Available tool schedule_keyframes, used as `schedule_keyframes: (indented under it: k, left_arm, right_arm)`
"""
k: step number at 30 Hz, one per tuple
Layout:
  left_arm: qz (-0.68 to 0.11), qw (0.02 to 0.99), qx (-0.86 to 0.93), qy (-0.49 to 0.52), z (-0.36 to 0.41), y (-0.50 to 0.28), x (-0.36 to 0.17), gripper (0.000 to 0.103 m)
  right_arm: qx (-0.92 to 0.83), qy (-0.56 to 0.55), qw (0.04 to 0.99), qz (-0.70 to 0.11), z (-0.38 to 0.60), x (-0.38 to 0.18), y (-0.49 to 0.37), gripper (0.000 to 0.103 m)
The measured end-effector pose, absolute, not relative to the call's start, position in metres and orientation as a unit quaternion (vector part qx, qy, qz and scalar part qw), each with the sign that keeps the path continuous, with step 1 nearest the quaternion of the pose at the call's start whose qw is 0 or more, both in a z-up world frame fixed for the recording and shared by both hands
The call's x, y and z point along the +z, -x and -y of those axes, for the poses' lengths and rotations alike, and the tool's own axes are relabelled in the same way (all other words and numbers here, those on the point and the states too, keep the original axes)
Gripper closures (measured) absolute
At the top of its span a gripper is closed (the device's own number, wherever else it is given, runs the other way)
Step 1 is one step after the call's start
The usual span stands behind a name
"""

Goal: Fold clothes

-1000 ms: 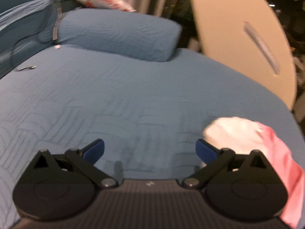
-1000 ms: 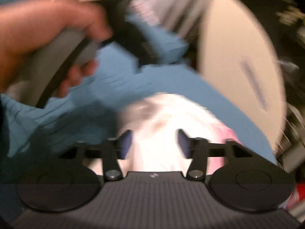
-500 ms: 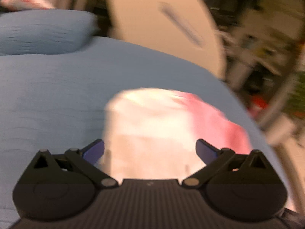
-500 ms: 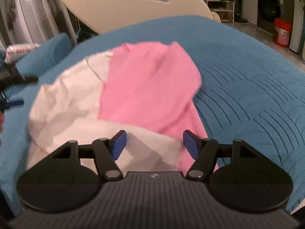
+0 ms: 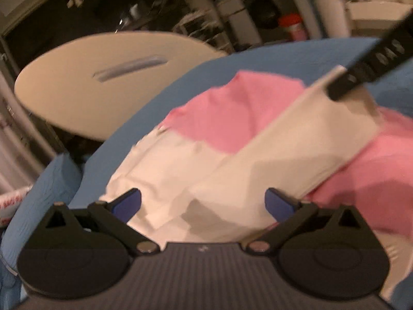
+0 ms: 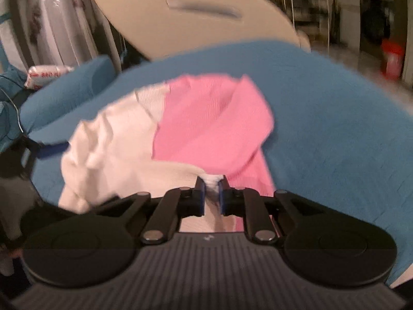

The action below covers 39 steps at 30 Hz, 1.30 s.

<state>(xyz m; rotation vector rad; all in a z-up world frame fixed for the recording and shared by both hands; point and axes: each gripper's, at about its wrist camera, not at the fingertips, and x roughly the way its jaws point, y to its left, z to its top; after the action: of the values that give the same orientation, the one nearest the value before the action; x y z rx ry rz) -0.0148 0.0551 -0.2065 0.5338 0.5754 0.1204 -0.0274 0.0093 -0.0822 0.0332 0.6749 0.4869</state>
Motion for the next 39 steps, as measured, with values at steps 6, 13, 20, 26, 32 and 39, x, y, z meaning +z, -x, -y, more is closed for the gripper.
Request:
schedule_keyframes:
  k: [6, 13, 20, 26, 32, 39]
  left_arm:
    - [-0.262, 0.93, 0.091, -0.24, -0.064, 0.012, -0.198, 0.0]
    - [-0.272, 0.922, 0.149, -0.231, -0.078, 0.0, -0.196, 0.0]
    - [-0.348, 0.886, 0.21, -0.223, -0.101, -0.027, -0.207, 0.0]
    - [-0.337, 0.909, 0.236, -0.058, -0.151, -0.011, -0.165, 0.0]
    - [-0.357, 0.898, 0.216, 0.14, -0.241, -0.022, -0.125, 0.001]
    - [-0.415, 0.873, 0.176, 0.188, -0.326, -0.121, -0.107, 0.0]
  right_arm:
    - [0.197, 0.011, 0.889, -0.412, -0.013, -0.118, 0.01, 0.073]
    - [0.185, 0.003, 0.914, -0.36, -0.018, -0.107, 0.008, 0.034]
    - [0.155, -0.019, 0.931, -0.331, -0.014, -0.097, -0.001, 0.032]
    - [0.156, -0.104, 0.947, -0.262, 0.004, -0.065, -0.042, 0.032]
    - [0.19, -0.162, 0.943, -0.219, -0.002, -0.072, -0.149, 0.032]
    - [0.246, -0.204, 0.922, -0.219, -0.011, -0.105, -0.209, 0.03]
